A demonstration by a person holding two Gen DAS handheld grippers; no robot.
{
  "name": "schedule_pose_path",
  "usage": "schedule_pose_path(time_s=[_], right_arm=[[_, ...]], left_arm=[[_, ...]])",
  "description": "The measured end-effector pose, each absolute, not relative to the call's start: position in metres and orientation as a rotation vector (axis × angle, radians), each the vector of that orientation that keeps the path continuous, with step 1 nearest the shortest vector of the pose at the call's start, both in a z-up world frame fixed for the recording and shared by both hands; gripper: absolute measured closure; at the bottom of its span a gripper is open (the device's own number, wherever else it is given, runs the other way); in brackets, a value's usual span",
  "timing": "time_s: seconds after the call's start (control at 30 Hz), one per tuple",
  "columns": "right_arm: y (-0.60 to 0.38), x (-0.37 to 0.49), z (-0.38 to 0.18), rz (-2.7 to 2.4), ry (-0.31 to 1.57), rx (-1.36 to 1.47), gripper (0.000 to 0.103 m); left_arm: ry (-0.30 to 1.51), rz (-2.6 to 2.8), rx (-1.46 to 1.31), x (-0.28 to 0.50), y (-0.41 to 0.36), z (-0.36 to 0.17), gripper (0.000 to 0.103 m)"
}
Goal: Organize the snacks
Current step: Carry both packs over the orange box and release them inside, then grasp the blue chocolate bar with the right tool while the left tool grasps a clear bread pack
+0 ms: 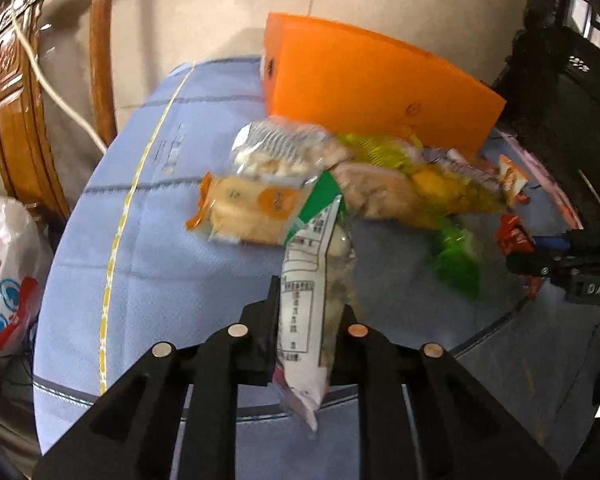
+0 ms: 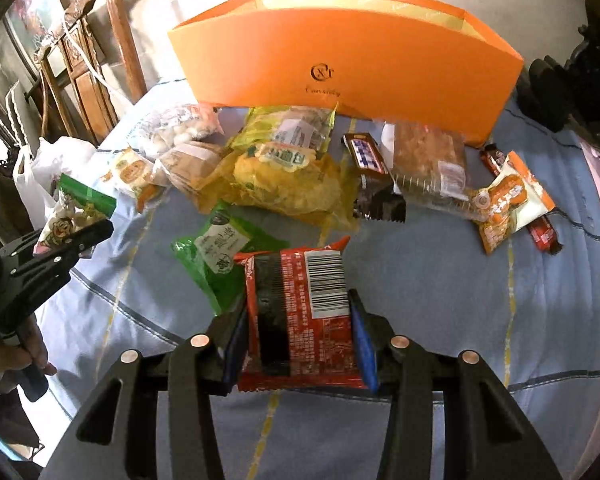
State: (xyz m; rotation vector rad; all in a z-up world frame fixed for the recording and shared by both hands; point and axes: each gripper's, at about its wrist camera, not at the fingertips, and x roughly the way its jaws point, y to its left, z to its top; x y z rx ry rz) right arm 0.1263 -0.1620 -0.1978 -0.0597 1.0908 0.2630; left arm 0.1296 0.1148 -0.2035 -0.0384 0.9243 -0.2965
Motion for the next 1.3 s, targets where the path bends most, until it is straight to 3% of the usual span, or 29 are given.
schedule_pose_path(time_s=[0.27, 0.6, 0.67, 0.7, 0.77, 1.03, 1.3], right_arm=[[-0.171, 0.141, -0.098, 0.276, 0.926, -0.031, 0.058], [-0.195, 0.266, 0.022, 0.258, 0.787, -0.051, 0.057], [-0.199, 0.298, 0.024, 0.267, 0.795, -0.053, 0.056], [-0.199, 0.311, 0.024, 0.261, 0.803, -0.063, 0.042], [-0.202, 0.336, 0.015, 0.238, 0.836, -0.096, 0.034], [-0.217, 0.293, -0.028, 0.297, 0.877, -0.152, 0.034], [-0.198, 0.217, -0.145, 0.248, 1.065, -0.143, 0.034]], left_arm=[[0.802, -0.399, -0.043, 0.155, 0.085, -0.118, 0.089], [0.652, -0.377, -0.016, 0.295, 0.025, -0.001, 0.086], [0.669, -0.341, -0.032, 0.327, 0.017, 0.004, 0.039], [0.689, -0.304, -0.045, 0.345, 0.014, 0.003, 0.005], [0.71, -0.256, -0.059, 0.365, 0.013, -0.001, 0.004], [0.74, -0.228, 0.037, 0.308, 0.045, -0.052, 0.004], [0.946, -0.215, 0.084, 0.227, 0.087, -0.181, 0.004]])
